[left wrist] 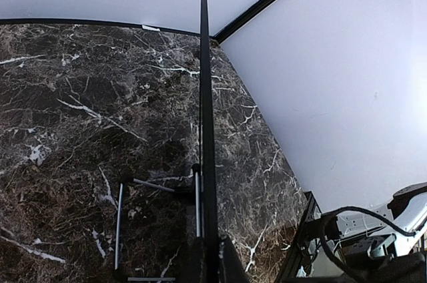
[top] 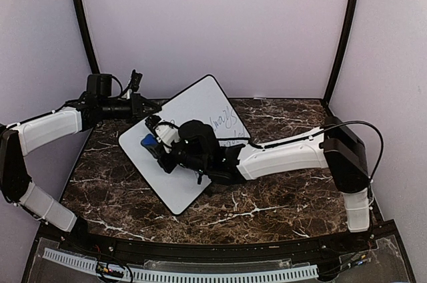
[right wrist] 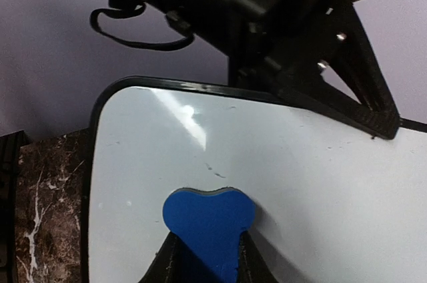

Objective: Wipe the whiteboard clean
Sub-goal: Erase the whiteboard at the center of the board.

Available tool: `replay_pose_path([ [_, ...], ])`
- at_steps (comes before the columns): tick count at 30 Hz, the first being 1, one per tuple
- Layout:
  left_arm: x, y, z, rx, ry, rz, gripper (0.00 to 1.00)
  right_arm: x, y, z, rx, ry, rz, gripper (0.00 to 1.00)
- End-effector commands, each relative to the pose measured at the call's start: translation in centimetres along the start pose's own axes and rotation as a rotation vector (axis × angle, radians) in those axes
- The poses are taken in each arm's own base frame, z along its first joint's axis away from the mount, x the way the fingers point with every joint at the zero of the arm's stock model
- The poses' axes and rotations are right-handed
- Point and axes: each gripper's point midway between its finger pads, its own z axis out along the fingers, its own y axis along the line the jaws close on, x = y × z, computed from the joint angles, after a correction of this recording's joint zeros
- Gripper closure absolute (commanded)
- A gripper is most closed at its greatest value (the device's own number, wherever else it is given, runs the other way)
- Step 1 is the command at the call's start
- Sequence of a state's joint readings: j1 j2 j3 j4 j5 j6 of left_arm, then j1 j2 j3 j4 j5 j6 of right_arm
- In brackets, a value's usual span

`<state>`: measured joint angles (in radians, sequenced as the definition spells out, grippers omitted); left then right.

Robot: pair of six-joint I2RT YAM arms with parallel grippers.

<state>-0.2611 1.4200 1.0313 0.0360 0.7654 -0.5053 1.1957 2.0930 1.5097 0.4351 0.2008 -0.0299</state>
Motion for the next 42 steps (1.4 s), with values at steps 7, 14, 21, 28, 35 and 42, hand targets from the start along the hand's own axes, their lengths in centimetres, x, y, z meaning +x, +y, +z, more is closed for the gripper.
replay_pose_path([
  [7,-0.6,-3.8,-0.5,0.127,-0.018,0.099,1.0,-0.1,2.4,1.3,0.009,0.05,-0.099,0.8],
  [14,-0.7,-4.1,-0.7,0.131,-0.022,0.104,1.0,1.1,-6.5,2.1,0.174,0.07,0.019,0.8],
  [21,-0.8,-4.2,-0.8,0.136,-0.023,0.106,1.0,4.9,-14.1,1.2,0.296,0.13,0.083,0.8],
  [28,-0.7,-4.2,-0.7,0.138,-0.022,0.105,1.0,6.5,-18.4,-0.1,0.367,0.152,0.107,0.8],
  [35,-0.7,-4.1,-0.6,0.137,-0.019,0.102,1.0,5.5,-16.5,0.1,0.306,0.131,0.084,0.8],
  [42,-0.7,-4.0,-0.6,0.136,-0.018,0.102,1.0,6.4,-19.2,0.9,0.36,0.151,0.092,0.8],
])
